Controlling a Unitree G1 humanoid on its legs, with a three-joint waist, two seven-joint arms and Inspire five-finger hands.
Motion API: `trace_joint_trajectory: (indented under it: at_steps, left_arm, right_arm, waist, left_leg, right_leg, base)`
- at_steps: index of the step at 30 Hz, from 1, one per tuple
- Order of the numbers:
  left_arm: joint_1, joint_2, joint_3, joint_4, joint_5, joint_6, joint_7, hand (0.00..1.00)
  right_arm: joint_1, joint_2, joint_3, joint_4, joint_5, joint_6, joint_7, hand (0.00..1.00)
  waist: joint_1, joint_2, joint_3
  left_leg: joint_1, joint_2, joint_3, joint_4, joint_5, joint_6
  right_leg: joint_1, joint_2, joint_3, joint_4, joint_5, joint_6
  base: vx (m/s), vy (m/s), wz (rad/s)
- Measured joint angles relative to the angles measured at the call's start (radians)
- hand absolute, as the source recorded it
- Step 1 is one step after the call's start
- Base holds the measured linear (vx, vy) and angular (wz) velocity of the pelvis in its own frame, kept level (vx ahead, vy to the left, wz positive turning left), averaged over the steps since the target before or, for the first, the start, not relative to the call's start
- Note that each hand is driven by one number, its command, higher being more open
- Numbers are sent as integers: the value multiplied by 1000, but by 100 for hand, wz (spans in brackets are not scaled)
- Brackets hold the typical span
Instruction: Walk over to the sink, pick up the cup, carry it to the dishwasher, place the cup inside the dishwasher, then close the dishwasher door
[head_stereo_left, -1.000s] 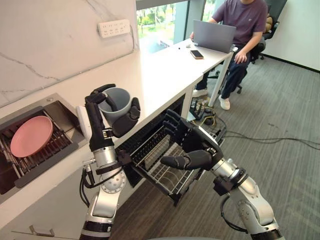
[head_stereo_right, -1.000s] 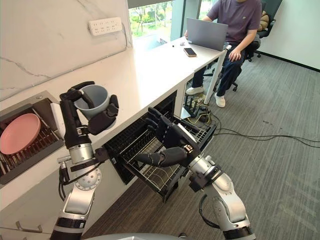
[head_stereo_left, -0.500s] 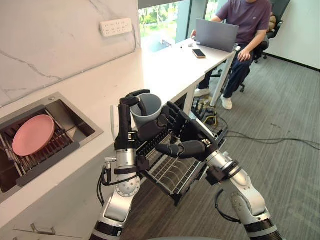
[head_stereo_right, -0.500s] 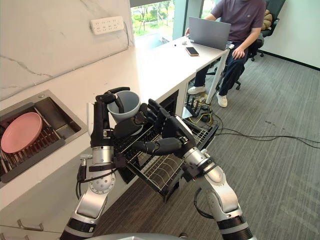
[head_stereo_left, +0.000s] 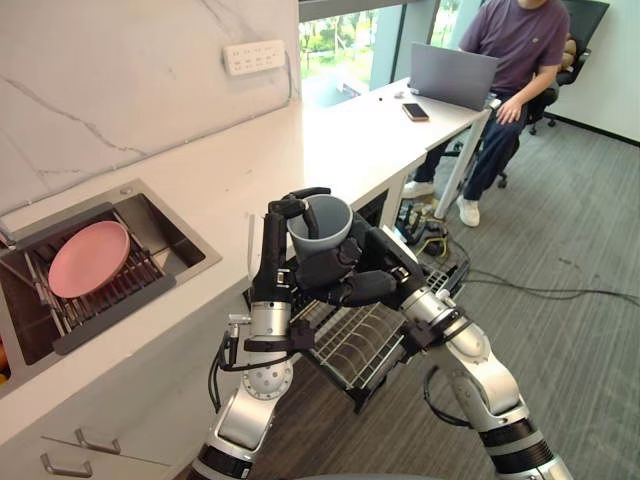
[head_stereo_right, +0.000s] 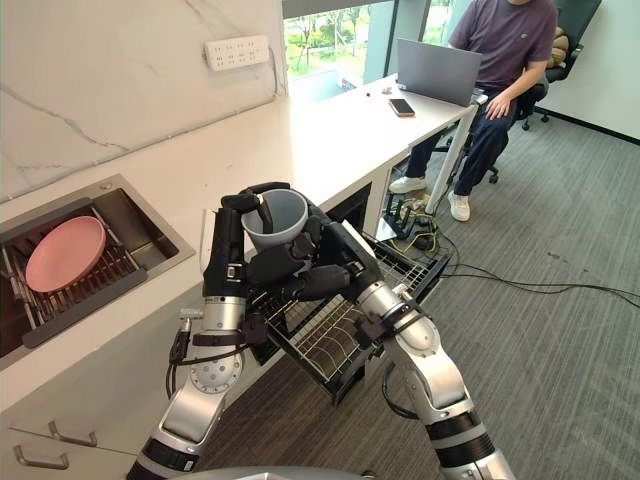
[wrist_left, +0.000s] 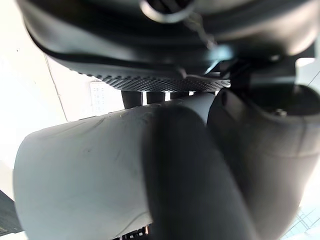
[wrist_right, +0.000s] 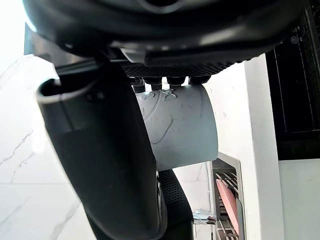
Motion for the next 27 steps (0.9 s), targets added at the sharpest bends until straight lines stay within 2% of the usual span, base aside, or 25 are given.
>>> trace_joint_trajectory:
  at_steps: [12, 27]
  left_arm:
    - [-6, 1, -39, -62, -59, -3, -56, 0]
    - [-19, 1, -36, -64, -122, -2, -63, 0]
  right_arm:
    - [-64, -23, 9, 60, -70, 32, -27, 100]
    - [-113, -38, 23, 68, -84, 32, -49, 100]
  waist:
    - [13, 0, 0]
    - [27, 0, 0]
  left_leg:
    - [-4, -1, -13, 0, 4, 1]
    - [-11, -2, -30, 0, 10, 1]
  right_leg:
    - [4, 0, -13, -2, 0, 0]
    - [7, -2, -30, -2, 0, 0]
  base:
    - [-8, -5, 2]
    - [-15, -6, 3]
